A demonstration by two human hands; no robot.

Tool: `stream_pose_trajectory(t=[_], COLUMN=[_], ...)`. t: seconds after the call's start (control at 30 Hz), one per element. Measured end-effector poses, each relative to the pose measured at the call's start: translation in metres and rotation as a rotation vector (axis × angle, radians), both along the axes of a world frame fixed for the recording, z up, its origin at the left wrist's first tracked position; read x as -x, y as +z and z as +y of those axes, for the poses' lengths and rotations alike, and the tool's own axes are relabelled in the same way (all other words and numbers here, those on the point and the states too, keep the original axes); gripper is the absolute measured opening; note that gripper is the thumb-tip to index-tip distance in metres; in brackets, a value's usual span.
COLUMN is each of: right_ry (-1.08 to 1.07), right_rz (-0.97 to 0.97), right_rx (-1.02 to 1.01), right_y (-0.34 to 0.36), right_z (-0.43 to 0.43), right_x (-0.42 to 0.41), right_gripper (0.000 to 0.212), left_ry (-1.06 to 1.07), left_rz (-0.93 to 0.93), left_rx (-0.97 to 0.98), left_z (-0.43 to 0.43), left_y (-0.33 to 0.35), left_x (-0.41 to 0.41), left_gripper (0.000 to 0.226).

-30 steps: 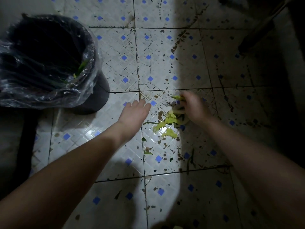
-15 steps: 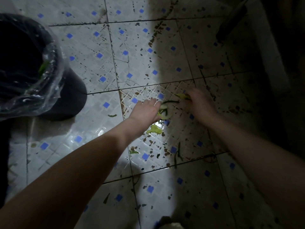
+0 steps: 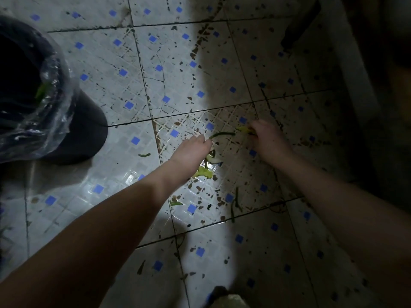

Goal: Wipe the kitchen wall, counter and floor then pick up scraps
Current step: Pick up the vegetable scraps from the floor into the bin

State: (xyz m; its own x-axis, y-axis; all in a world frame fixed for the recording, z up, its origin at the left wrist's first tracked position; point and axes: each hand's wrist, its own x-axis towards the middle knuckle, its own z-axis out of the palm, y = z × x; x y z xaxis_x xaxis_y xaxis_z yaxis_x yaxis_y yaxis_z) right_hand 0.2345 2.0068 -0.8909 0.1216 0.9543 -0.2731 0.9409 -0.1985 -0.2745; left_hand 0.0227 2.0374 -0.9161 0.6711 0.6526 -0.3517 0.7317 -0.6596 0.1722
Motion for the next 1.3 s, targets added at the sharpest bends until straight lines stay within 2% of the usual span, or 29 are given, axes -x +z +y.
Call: stream_pose_trajectory(t=[0.27, 0.43, 0.53, 0.73, 0.9, 1.13, 1.3], right_ry=[0.045, 0.087, 0.083, 0.165, 0.210, 0.305, 0.392], right_rz=[-0.041, -0.034, -0.023, -0.021, -0.069, -0.093, -0.033], right_rx=[-0.047, -0.096, -0.140, -0.227, -0.286, -0.337, -0.389], right_y=[0.008, 0.020, 0.028, 0.055, 0.082, 0.116, 0.133], right_z=[0.001, 0.004, 0.007, 0.010, 0.014, 0.019, 0.025], right_x=[0.009, 0.019, 0.027, 0.047, 0.071, 0.096, 0.121], right_gripper=[0.013, 0.004, 0.016, 0.013, 0.010, 0.002, 0.006], left_ry=[0.056, 0.098, 0.127, 0.197, 0.239, 0.323, 0.393], left_rz=[-0.004, -0.020, -0.036, -0.051, -0.060, -0.110, -0.028], left_rx=[-0.026, -0.089, -0.122, -0.172, -0.272, -0.413, -0.549], left_z=[0.003, 0.007, 0.009, 0.015, 0.015, 0.013, 0.013], left_y=[0.015, 0.031, 0.043, 0.082, 0.111, 0.157, 0.190], left_x=[0.018, 0.031, 0.041, 0.065, 0.087, 0.120, 0.149], left_gripper=[0.059, 0.048, 0.043, 0.043, 0.048, 0.040, 0.043])
